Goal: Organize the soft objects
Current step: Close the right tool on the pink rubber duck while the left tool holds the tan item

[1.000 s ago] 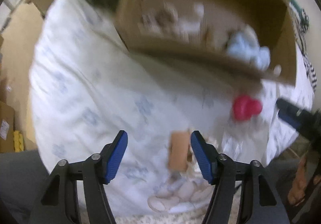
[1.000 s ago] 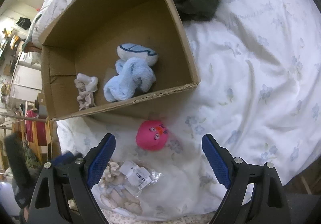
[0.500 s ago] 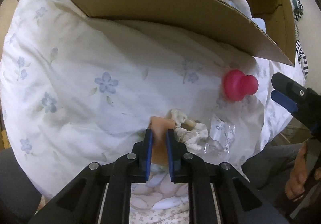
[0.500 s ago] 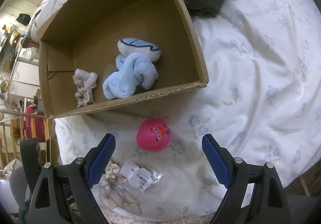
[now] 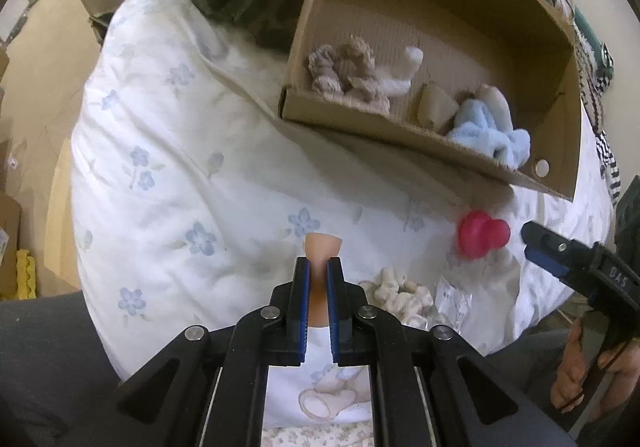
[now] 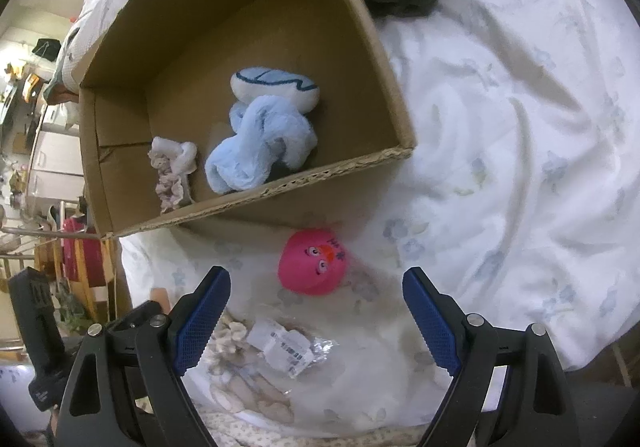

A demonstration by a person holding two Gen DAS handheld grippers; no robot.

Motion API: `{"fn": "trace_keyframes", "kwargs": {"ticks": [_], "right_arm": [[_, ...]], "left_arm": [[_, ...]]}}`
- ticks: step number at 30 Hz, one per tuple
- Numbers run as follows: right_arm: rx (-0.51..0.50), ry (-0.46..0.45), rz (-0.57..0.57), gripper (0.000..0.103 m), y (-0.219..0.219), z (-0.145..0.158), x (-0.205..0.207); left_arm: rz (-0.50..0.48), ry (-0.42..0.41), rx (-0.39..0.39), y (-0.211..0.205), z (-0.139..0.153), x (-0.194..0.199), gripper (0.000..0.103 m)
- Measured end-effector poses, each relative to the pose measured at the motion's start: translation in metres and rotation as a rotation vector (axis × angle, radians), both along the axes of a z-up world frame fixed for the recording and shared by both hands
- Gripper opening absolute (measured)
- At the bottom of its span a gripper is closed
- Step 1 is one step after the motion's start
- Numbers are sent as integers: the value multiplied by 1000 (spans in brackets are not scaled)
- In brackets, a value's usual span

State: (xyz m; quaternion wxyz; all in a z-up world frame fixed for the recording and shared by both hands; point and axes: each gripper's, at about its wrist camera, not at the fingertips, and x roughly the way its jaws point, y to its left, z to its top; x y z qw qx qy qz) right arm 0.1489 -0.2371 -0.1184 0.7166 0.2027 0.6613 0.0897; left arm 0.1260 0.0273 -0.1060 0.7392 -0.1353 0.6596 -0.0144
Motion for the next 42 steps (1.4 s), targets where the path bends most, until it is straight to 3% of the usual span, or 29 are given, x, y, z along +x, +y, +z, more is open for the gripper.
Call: {"fn": "trace_keyframes", "kwargs": {"ticks": [6, 14, 19, 20, 28, 42], "right_arm": [[-43, 13, 67, 93, 20, -10, 4], [-153, 11, 172, 87, 52, -28, 10], [-210, -8, 226, 55, 64, -30, 9], [-222, -16, 227, 53, 67, -29, 9], [-213, -63, 240, 51, 76, -17, 3], [-153, -121, 236, 51, 76, 16, -10]], "left_arm": [[2, -20, 9, -4, 2, 1, 8], [-15, -60, 77, -16, 7, 3, 8], [-9, -57, 77, -13, 5, 3, 8], [-9, -57, 81, -12, 5, 4, 8], [0, -70, 108, -9, 6, 1, 8], [109, -159, 191, 17, 26, -4, 8]]}}
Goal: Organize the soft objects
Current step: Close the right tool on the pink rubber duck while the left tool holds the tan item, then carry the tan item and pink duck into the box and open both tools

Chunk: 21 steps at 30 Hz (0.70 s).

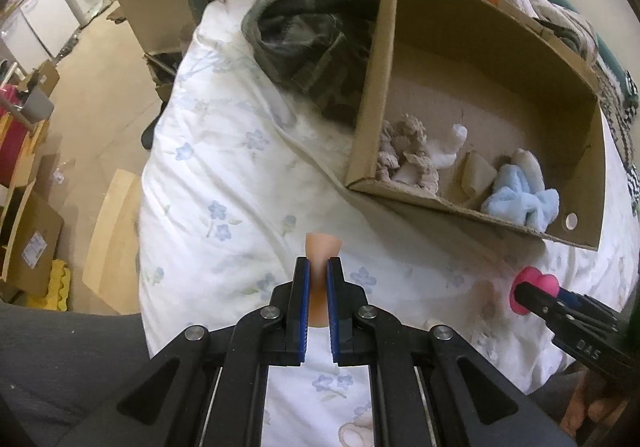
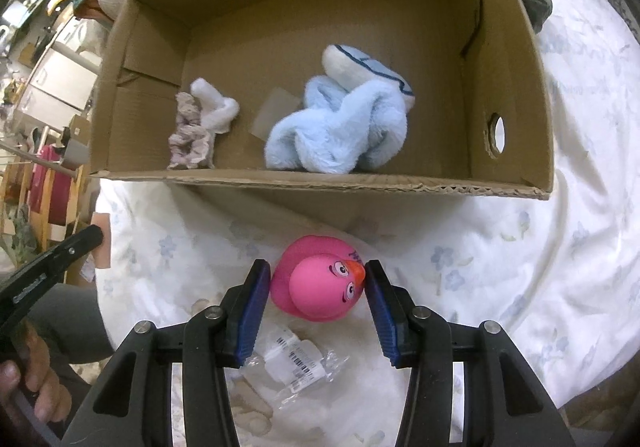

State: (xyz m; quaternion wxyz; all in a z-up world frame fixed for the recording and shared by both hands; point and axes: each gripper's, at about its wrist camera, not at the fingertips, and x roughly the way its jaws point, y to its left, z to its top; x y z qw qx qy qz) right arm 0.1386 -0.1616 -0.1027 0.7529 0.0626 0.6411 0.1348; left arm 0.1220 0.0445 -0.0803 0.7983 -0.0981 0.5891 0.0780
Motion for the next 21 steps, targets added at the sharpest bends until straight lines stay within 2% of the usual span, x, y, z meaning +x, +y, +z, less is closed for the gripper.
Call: {"fn": "trace_keyframes", "kwargs": {"ticks": [4, 6, 11, 14, 21], "right_arm": [[61, -25, 4, 51, -4, 15, -5], [104, -47, 12, 51, -4, 22, -9], [196, -148, 62, 51, 2, 53, -15], [168, -224, 92, 51, 8, 68, -17], [223, -327, 69, 51, -8, 96, -9]], "left_arm": [[15, -34, -4, 3, 16, -3, 8], [24, -38, -38, 5, 24, -4, 8], [29, -101, -19, 5, 49, -3, 8], [4, -136, 6, 0, 62, 0, 8], [-62, -223, 56, -15, 90, 15, 8]]}}
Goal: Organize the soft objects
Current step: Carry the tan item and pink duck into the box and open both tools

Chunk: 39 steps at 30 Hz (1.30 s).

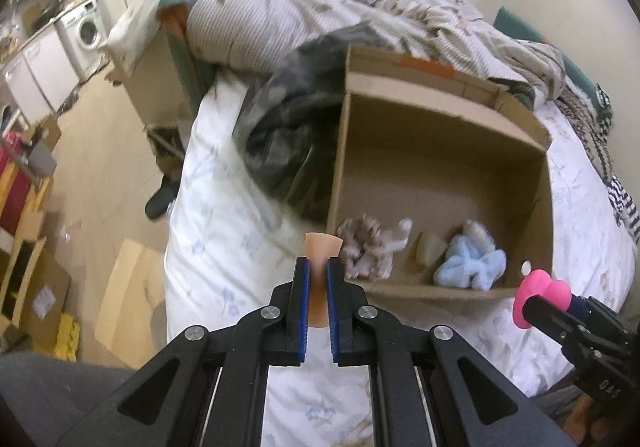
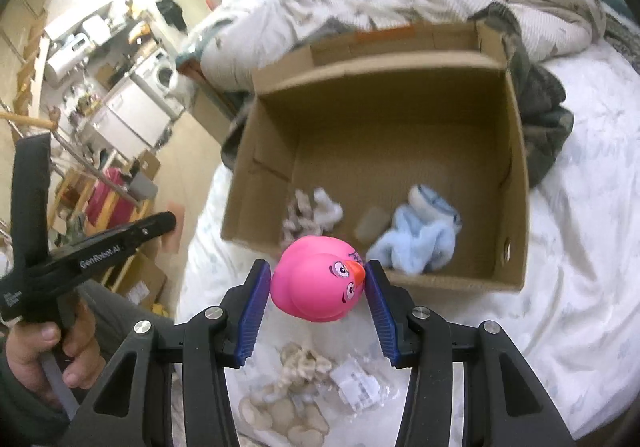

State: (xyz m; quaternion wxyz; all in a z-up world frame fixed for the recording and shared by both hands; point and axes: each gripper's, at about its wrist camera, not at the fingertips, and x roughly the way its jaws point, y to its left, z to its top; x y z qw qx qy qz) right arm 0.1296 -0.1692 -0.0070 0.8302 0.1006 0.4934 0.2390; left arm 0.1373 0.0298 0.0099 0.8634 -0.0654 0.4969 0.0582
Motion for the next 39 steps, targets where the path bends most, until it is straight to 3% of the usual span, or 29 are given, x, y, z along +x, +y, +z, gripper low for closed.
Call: {"fn": "trace_keyframes", "kwargs": {"ticks": [5, 13, 19, 28, 31, 39], "right_arm": [[37, -33, -49, 51, -14, 15, 11], [35, -3, -112, 51, -31, 18, 46], [10, 16, -138, 51, -38, 2, 64], [-18, 112, -199, 51, -42, -35, 73], [-27, 143, -216, 51, -44, -43, 78], [-30, 177, -204, 51, -40, -56, 84]], "left_arm": [[-29, -34, -7, -6, 14, 21, 8], [-55, -59, -9, -11, 20, 58, 8], [-74, -39, -52, -18, -3, 77, 8], [-120, 13, -104, -28, -45, 84, 8], [-131, 29, -79, -32, -49, 86, 8], [-169, 37, -110, -38, -50, 88, 8]]}}
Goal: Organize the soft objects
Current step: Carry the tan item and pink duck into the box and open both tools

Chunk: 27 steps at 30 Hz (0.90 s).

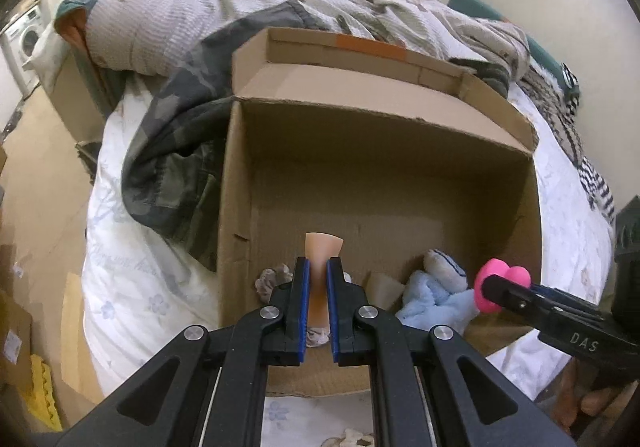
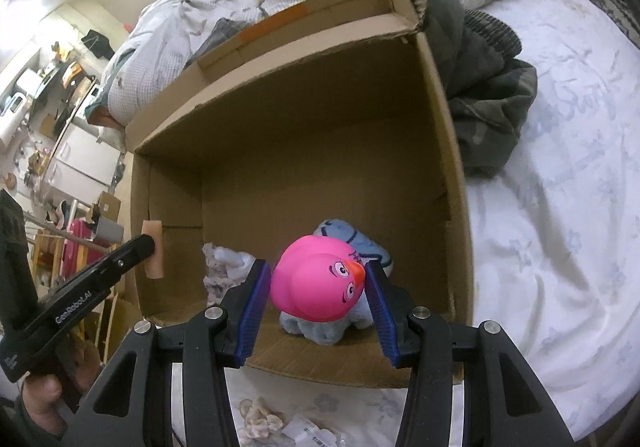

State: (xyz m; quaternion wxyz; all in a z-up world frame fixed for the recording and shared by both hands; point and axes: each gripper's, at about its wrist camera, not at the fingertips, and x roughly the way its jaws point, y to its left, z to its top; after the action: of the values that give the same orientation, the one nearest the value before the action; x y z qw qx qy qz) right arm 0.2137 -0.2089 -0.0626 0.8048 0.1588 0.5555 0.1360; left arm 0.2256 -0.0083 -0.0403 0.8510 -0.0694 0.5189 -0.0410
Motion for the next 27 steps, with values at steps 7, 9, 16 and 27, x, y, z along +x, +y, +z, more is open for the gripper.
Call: {"fn": "trace_keyframes", "kwargs": {"ticks": [7, 9, 16, 27], "right_arm": [[-14, 24, 60, 51, 16, -8, -2], [-19, 34, 76, 51, 20, -11, -2], [-20, 56, 106, 51, 29, -18, -3], [15, 76, 75, 51, 26, -22, 2]], "left_arm": [[-43, 28, 61, -16, -10, -7, 8], [-62, 29, 75, -21, -13, -9, 8], [-87, 60, 98, -29, -24, -12, 8], [-99, 93, 97, -33, -29, -12, 21]]}}
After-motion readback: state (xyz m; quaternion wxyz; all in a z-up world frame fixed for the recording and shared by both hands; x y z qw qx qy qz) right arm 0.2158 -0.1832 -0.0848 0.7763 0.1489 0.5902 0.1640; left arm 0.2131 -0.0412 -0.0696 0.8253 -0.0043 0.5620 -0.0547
